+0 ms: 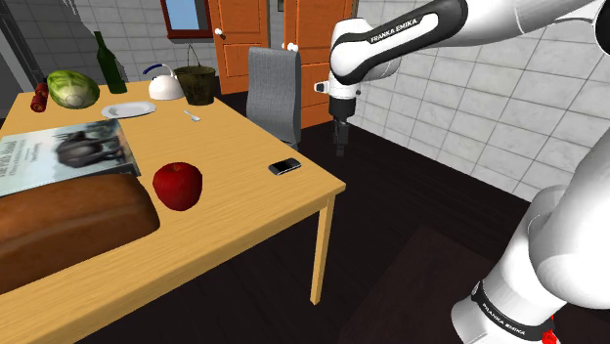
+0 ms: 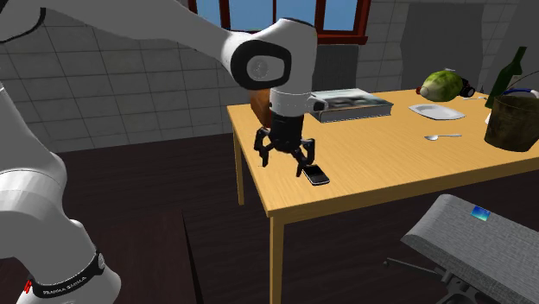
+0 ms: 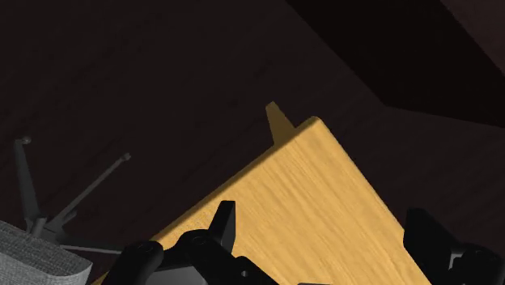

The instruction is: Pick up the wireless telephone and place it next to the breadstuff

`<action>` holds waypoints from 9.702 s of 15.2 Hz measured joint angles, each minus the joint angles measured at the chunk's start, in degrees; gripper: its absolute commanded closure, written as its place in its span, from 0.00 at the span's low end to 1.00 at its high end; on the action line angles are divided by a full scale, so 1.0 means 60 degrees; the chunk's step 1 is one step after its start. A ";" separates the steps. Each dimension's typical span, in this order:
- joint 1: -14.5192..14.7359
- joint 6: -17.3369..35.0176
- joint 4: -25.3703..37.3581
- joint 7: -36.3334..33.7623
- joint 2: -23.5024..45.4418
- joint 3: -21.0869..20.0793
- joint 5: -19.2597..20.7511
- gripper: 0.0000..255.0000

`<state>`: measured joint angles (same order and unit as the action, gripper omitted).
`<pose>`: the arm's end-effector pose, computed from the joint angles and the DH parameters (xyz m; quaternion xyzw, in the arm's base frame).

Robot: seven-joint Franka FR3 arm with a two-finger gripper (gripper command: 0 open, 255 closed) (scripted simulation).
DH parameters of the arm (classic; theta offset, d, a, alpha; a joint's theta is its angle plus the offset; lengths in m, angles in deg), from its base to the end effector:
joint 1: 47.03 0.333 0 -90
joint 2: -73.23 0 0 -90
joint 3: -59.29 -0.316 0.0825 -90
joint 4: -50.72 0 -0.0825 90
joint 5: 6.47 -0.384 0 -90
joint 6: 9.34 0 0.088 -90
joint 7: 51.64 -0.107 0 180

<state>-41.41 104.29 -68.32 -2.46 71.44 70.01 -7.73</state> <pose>0.5308 -0.0465 0.4363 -0.9281 -0.3708 0.0225 0.0260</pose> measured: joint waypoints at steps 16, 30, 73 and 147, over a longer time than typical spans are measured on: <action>-0.0052 0.0729 0.4450 0.3621 0.4692 -0.0646 -0.0515 0.00; -0.0060 0.1312 0.4164 0.3673 0.4983 -0.0675 -0.0562 1.00; -0.0095 -0.2642 0.7265 0.3511 0.4116 -0.0588 -0.0395 1.00; 0.4667 -0.0538 0.6768 -0.3055 0.5617 -0.2425 0.0410 1.00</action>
<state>-13.41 101.06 -27.71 -20.80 105.14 55.46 -5.27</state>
